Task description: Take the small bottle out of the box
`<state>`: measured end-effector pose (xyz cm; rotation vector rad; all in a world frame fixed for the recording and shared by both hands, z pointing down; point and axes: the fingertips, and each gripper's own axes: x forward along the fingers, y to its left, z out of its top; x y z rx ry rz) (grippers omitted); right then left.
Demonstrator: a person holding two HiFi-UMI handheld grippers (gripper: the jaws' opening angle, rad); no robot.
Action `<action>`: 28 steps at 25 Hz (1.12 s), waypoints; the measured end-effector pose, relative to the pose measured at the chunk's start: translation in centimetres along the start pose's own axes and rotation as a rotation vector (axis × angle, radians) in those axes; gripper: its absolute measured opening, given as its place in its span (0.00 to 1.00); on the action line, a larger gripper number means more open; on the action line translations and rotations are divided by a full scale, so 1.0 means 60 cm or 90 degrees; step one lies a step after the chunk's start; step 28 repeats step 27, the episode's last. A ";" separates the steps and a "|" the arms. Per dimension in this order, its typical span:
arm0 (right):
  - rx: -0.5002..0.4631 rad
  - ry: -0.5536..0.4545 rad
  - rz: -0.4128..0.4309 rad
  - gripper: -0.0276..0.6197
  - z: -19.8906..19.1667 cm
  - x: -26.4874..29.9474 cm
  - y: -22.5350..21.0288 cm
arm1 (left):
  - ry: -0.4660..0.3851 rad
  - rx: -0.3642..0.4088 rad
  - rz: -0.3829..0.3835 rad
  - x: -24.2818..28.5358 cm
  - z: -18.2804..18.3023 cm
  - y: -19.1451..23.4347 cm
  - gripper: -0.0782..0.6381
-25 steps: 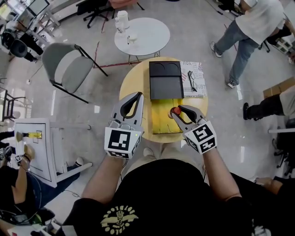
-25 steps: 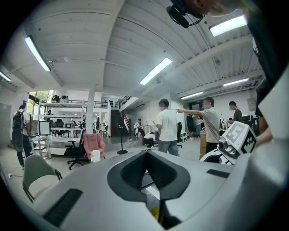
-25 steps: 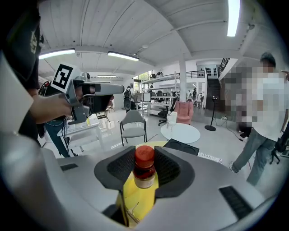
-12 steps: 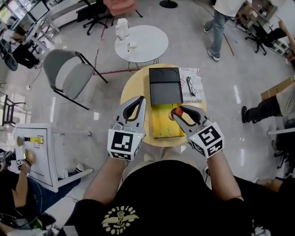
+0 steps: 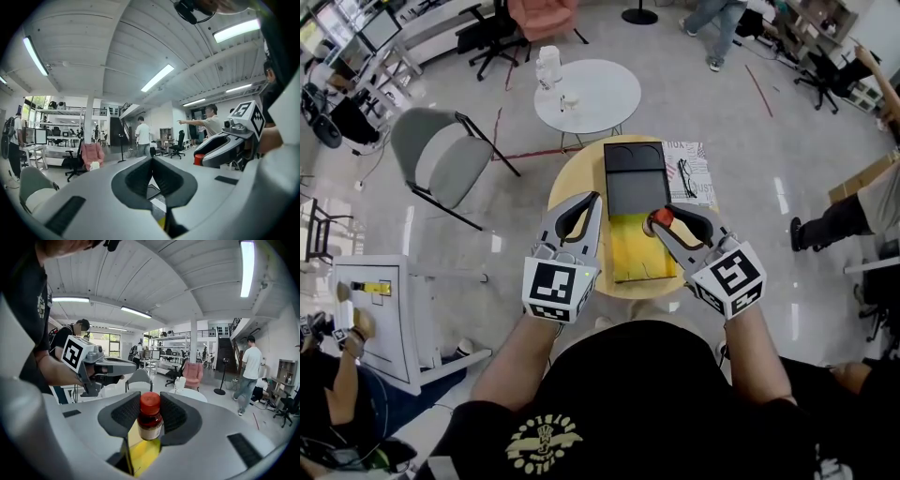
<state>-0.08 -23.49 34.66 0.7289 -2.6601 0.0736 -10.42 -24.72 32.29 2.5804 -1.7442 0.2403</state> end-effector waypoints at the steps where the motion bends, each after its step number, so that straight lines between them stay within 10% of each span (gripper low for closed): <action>1: -0.003 -0.005 0.001 0.26 0.005 -0.002 0.002 | -0.002 0.002 -0.002 -0.001 0.003 -0.001 0.13; 28: -0.013 -0.006 -0.020 0.26 0.015 -0.006 0.055 | -0.008 0.019 -0.015 -0.061 0.009 0.013 0.13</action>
